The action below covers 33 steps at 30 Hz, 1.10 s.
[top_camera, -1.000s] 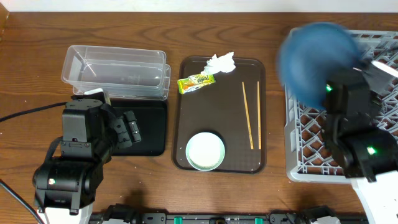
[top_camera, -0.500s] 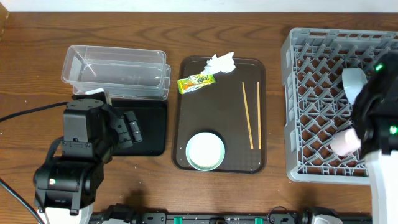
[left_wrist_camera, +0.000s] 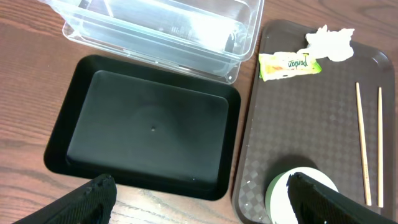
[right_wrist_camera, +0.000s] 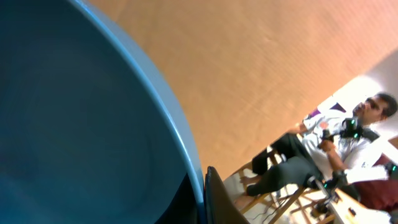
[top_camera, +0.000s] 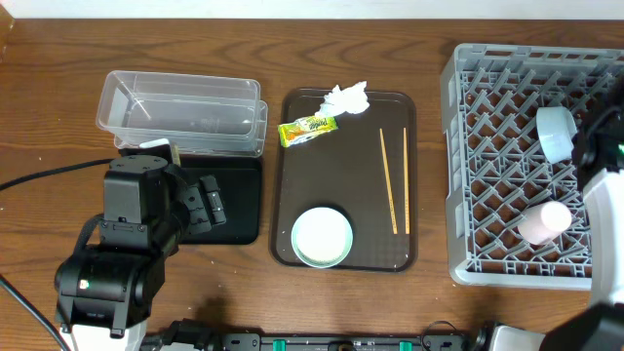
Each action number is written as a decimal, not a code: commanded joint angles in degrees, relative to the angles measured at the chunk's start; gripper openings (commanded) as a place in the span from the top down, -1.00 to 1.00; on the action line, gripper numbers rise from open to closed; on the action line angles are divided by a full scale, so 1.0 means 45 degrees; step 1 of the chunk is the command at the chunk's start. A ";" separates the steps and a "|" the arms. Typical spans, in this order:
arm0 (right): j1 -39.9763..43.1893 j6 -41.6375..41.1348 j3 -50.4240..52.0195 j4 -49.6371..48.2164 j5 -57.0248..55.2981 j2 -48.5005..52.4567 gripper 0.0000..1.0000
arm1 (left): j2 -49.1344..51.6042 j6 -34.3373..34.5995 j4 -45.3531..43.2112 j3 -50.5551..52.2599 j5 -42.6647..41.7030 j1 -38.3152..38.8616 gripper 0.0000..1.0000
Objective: Sort waste into correct bins and load items into the dishwasher rack
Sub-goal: 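Lift the large blue bowl and set it in the rack, then move the right gripper back over the chopsticks on the tray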
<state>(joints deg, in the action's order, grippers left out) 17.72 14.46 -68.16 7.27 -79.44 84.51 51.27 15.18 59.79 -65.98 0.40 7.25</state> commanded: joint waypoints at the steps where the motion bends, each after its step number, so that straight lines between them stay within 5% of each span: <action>1: -0.0024 0.1409 -0.0102 -0.0515 0.0092 0.0947 0.98 | -0.0010 0.0019 -0.0005 -0.0151 0.0155 0.0039 -0.80; 11: -0.1078 0.4847 -0.0102 -0.3492 0.0083 0.3483 0.97 | -0.0010 0.0019 -0.0005 -0.0151 0.0155 0.0039 -0.80; 21: -0.2157 0.5100 -0.0097 -0.4041 0.0364 0.4493 0.91 | -0.0010 0.0019 -0.0005 -0.0151 0.0155 0.0039 -0.80; 27: -0.2725 0.6300 -0.0097 -0.4099 0.1462 0.4512 -0.03 | -0.0010 0.0019 -0.0005 -0.0151 0.0155 0.0039 -0.80; 33: -0.3410 0.7096 -0.0102 -0.6081 0.1059 0.4362 -0.56 | -0.0010 0.0019 -0.0005 -0.0151 0.0155 0.0039 -0.81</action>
<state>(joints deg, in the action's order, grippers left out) 4.34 43.27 -67.99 -16.67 -73.54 105.08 51.27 15.18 59.72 -66.00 0.43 7.25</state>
